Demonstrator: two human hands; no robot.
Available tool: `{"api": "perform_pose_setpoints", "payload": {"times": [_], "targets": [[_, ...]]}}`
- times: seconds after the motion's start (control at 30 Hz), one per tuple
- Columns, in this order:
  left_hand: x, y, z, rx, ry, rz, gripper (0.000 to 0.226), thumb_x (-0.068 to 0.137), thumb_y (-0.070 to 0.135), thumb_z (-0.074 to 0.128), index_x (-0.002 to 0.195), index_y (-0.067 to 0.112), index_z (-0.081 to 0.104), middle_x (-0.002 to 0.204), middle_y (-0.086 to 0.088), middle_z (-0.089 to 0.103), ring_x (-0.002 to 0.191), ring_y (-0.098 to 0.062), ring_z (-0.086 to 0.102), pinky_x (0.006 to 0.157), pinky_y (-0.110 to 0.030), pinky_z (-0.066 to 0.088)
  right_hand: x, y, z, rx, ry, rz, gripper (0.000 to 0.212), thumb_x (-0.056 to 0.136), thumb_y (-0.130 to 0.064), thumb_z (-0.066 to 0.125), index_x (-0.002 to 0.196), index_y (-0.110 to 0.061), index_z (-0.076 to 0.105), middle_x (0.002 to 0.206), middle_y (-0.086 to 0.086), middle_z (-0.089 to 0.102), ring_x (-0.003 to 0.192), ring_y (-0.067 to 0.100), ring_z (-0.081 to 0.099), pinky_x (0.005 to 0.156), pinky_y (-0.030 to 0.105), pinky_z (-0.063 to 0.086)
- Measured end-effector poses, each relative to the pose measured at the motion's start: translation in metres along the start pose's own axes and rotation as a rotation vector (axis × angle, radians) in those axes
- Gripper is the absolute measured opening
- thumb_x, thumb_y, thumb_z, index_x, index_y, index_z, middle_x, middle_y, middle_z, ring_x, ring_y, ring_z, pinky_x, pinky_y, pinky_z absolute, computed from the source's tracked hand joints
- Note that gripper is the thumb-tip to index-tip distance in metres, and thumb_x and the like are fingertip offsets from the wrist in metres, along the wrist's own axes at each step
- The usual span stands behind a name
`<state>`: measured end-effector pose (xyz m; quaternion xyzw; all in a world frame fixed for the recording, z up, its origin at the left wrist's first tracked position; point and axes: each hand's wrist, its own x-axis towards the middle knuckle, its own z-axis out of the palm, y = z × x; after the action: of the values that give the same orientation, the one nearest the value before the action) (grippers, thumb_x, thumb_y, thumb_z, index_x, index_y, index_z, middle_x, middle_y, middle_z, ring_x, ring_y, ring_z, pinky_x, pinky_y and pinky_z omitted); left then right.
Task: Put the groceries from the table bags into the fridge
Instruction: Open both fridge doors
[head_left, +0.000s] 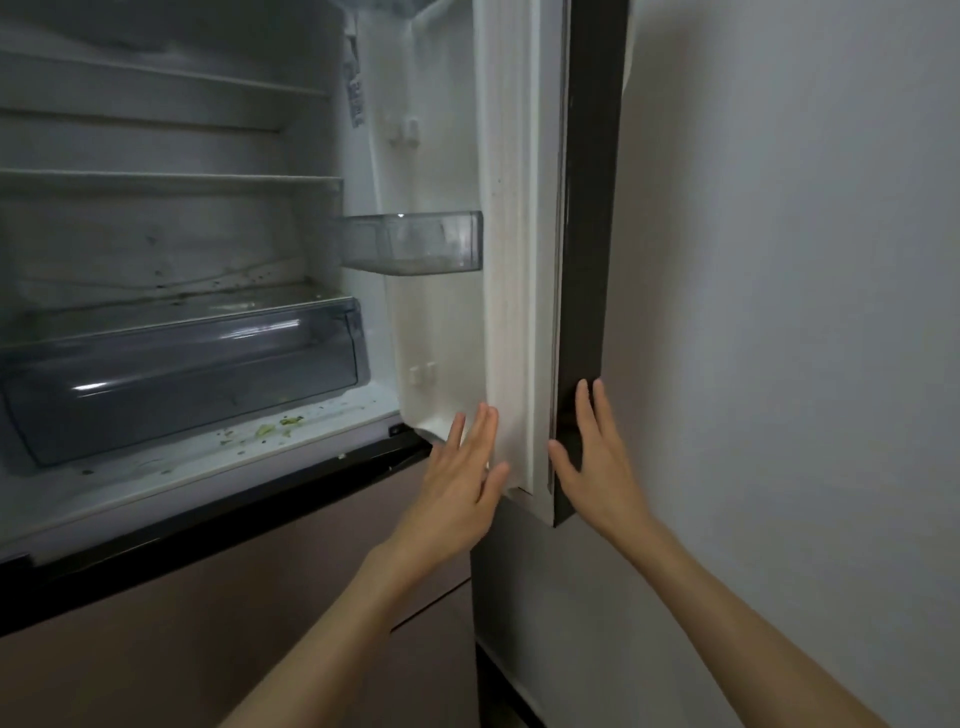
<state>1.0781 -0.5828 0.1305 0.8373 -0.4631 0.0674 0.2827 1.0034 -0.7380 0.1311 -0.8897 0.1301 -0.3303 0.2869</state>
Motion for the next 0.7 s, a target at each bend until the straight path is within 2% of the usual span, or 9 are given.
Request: {"api": "perform_pose_setpoints", "payload": {"times": [0.13, 0.33, 0.53, 0.7], "targets": [[0.021, 0.012, 0.014, 0.097, -0.065, 0.006, 0.055, 0.1, 0.04, 0.019, 0.137, 0.033, -0.021, 0.143, 0.02, -0.029, 0.133, -0.005, -0.032, 0.111, -0.029, -0.014, 0.013, 0.018, -0.007, -0.017, 0.014, 0.016, 0.067, 0.098, -0.023, 0.042, 0.148, -0.02, -0.002, 0.158, -0.003, -0.006, 0.145, 0.014, 0.005, 0.115, 0.029, 0.014], [0.054, 0.021, 0.035, 0.224, -0.089, 0.022, 0.058, 0.101, 0.036, 0.02, 0.14, 0.03, -0.023, 0.144, 0.018, -0.029, 0.135, -0.01, -0.03, 0.111, -0.032, -0.015, 0.028, 0.045, -0.014, -0.026, -0.013, -0.009, 0.061, 0.099, -0.019, 0.037, 0.149, -0.015, 0.002, 0.158, -0.003, -0.002, 0.144, 0.009, 0.003, 0.108, 0.014, 0.003], [0.084, 0.028, 0.048, 0.225, -0.133, 0.031, 0.055, 0.101, 0.034, 0.016, 0.143, 0.028, -0.02, 0.152, 0.013, -0.022, 0.138, -0.012, -0.026, 0.114, -0.035, -0.01, 0.049, 0.068, -0.023, -0.013, -0.075, -0.007, 0.062, 0.099, -0.015, 0.037, 0.149, -0.015, 0.0, 0.158, -0.004, -0.005, 0.144, 0.008, 0.005, 0.105, 0.01, 0.005], [0.107, 0.033, 0.057, 0.209, -0.154, 0.026, 0.055, 0.101, 0.034, 0.016, 0.145, 0.026, -0.016, 0.155, 0.011, -0.018, 0.141, -0.015, -0.021, 0.116, -0.037, -0.006, 0.069, 0.083, -0.026, -0.035, -0.114, 0.022, 0.063, 0.099, -0.011, 0.034, 0.149, -0.012, -0.004, 0.158, -0.001, -0.006, 0.145, 0.011, 0.005, 0.106, 0.013, 0.007]]}}
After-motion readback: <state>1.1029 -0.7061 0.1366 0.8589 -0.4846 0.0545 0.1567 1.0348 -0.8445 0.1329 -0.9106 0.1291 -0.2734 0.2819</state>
